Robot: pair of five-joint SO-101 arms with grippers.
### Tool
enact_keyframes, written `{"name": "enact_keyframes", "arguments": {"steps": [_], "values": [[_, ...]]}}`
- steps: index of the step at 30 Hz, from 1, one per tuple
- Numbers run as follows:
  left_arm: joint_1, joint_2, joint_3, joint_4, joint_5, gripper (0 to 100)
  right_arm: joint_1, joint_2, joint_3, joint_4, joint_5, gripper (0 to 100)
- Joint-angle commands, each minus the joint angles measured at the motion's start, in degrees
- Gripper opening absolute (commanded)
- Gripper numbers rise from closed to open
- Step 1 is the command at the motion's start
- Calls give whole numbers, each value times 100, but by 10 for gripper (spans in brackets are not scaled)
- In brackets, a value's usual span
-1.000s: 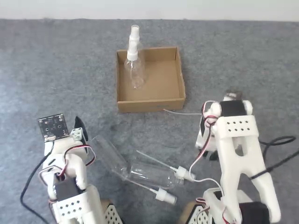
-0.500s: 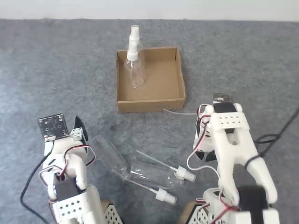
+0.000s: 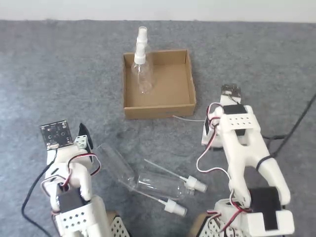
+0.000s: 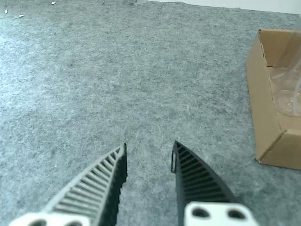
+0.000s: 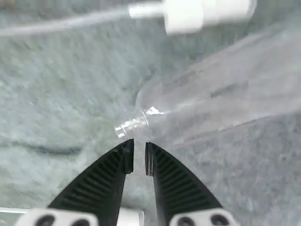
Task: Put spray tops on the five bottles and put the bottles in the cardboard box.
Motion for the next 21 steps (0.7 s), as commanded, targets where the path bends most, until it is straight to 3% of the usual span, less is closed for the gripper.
{"name": "enact_keyframes", "arguments": {"steps": [1, 8, 21], "values": [[-9, -79, -40, -185, -62, 149, -57, -48, -607, -22, 97, 6], [-9, -79, -40, -185, -62, 149, -57, -48, -949, 13, 299, 6], [-18, -79, -40, -185, -62, 149, -22, -40, -2084, 1648, 3095, 6]]}}
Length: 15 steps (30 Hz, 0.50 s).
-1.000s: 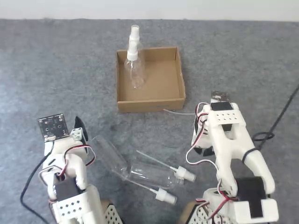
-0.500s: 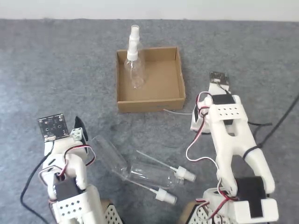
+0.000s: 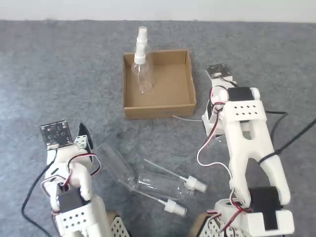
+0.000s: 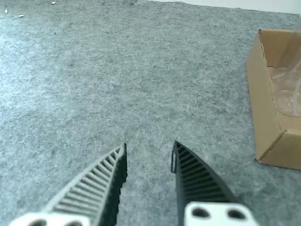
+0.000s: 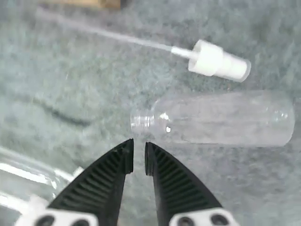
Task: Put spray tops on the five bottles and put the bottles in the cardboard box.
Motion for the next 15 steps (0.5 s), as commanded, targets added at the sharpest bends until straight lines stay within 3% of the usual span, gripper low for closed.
{"name": "enact_keyframes", "arguments": {"steps": [1, 15], "values": [[-18, -79, -40, -185, -62, 149, -13, -40, -422, 277, 941, 6], [-18, -79, -40, -185, -62, 149, -4, 13, -404, 514, 4378, 7]]}}
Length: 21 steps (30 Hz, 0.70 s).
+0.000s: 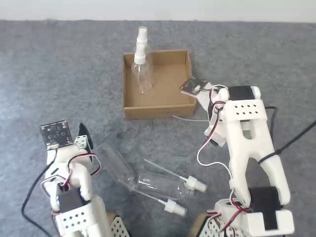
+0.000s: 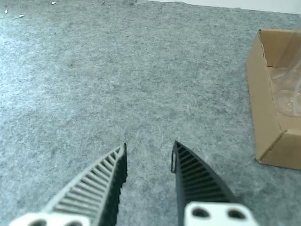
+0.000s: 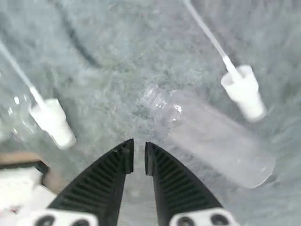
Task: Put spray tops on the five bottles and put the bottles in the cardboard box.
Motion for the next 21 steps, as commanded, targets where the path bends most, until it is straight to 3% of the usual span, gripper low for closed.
{"name": "enact_keyframes", "arguments": {"steps": [1, 4, 12, 21], "values": [[-18, -79, -40, -185, -62, 149, -4, 13, -316, 75, 1002, 7], [-18, -79, -40, -185, -62, 149, -4, 13, -316, 75, 1371, 25], [-9, -79, -40, -185, -70, 149, 110, 22, -308, 57, 2251, 299], [-9, -79, -40, -185, -70, 149, 505, 31, -193, 4, 3446, 303]]}}
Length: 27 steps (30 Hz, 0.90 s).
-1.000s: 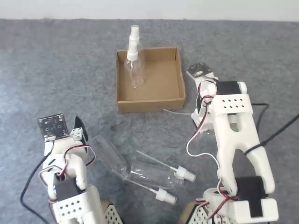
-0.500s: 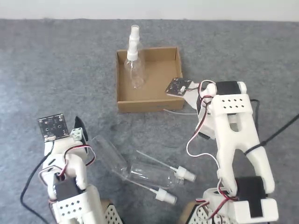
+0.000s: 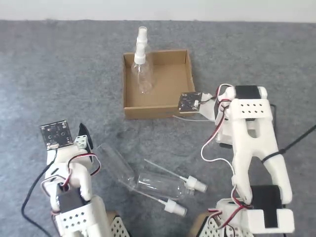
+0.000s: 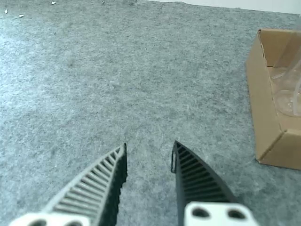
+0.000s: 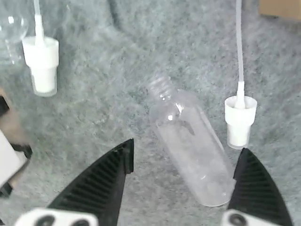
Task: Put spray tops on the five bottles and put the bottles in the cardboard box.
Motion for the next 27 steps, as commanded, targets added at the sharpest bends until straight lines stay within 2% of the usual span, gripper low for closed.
{"name": "enact_keyframes", "arguments": {"steps": [1, 11, 18, 23, 27], "values": [[-9, -79, -40, -185, -70, 149, 163, -75, -97, -13, 501, 303], [-9, -79, -40, -185, -70, 149, 145, -84, 1160, -1587, 580, 303], [-9, -79, -40, -185, -70, 149, 198, -84, 1741, -2132, 580, 302], [-9, -79, -40, -185, -70, 149, 198, -84, 2075, -2589, 571, 188], [-9, -79, -40, -185, -70, 149, 198, -92, 2084, -2554, 536, 104]]}}
